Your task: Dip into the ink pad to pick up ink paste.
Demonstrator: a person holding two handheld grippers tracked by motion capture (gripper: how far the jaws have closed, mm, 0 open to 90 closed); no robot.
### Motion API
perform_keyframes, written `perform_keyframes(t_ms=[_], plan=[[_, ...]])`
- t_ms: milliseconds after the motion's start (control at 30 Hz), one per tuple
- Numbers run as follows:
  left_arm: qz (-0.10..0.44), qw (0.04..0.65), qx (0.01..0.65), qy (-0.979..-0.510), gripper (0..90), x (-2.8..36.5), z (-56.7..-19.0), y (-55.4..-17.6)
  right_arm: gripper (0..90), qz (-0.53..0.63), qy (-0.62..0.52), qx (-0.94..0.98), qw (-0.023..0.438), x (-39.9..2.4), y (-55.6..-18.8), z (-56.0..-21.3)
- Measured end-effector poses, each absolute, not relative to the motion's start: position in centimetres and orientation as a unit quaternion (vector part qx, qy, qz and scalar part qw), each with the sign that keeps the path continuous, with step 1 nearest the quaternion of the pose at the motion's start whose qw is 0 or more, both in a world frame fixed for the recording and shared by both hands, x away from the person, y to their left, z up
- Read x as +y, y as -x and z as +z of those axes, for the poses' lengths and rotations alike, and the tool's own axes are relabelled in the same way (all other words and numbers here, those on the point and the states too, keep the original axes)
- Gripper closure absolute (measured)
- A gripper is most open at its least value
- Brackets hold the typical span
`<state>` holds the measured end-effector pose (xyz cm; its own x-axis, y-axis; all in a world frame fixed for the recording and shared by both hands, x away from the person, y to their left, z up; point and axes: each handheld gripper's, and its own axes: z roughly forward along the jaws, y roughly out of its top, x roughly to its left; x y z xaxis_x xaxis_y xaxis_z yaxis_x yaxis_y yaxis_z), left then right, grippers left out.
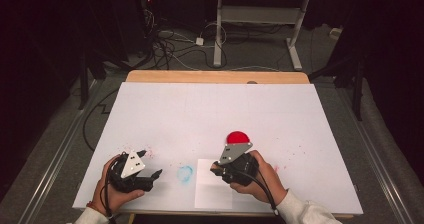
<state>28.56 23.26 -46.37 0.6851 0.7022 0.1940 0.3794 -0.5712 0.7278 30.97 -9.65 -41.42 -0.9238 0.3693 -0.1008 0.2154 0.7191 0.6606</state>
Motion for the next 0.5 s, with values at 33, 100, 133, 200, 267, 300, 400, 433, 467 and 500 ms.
perform_keyframes(t_ms=[33,100,133,200,267,300,400,433,467,500], plan=[[0.239,0.337,0.317,-0.854,19.3,23.2,-46.4,-28.6,76.3,0.336,-0.155,0.922,0.113,-9.5,-31.0,-41.6],[0.239,0.337,0.317,-0.854,19.3,23.2,-46.4,-28.6,76.2,0.328,-0.155,0.925,0.112,-9.3,-30.9,-41.9],[0.24,0.336,0.316,-0.854,19.3,23.2,-46.4,-28.6,76.3,0.328,-0.154,0.925,0.111,-9.2,-30.9,-42.1],[0.24,0.336,0.317,-0.854,19.3,23.2,-46.4,-28.6,76.3,0.322,-0.153,0.928,0.111,-9.1,-30.9,-42.3],[0.24,0.336,0.317,-0.854,19.3,23.3,-46.4,-28.6,76.3,0.317,-0.151,0.93,0.112,-8.9,-30.9,-42.7],[0.24,0.336,0.317,-0.854,19.3,23.3,-46.4,-28.6,76.3,0.317,-0.151,0.93,0.112,-8.9,-30.9,-42.7],[0.241,0.333,0.316,-0.855,19.3,23.3,-46.4,-28.6,76.3,0.315,-0.152,0.93,0.11,-8.8,-31.0,-43.0],[0.241,0.333,0.317,-0.855,19.3,23.3,-46.4,-28.5,76.2,0.312,-0.154,0.931,0.11,-8.8,-31.0,-43.1],[0.241,0.334,0.317,-0.855,19.3,23.3,-46.4,-28.5,76.2,0.311,-0.153,0.932,0.11,-8.8,-31.0,-43.2],[0.242,0.334,0.317,-0.854,19.3,23.3,-46.4,-28.5,76.3,0.309,-0.154,0.932,0.11,-8.7,-31.0,-43.3]])
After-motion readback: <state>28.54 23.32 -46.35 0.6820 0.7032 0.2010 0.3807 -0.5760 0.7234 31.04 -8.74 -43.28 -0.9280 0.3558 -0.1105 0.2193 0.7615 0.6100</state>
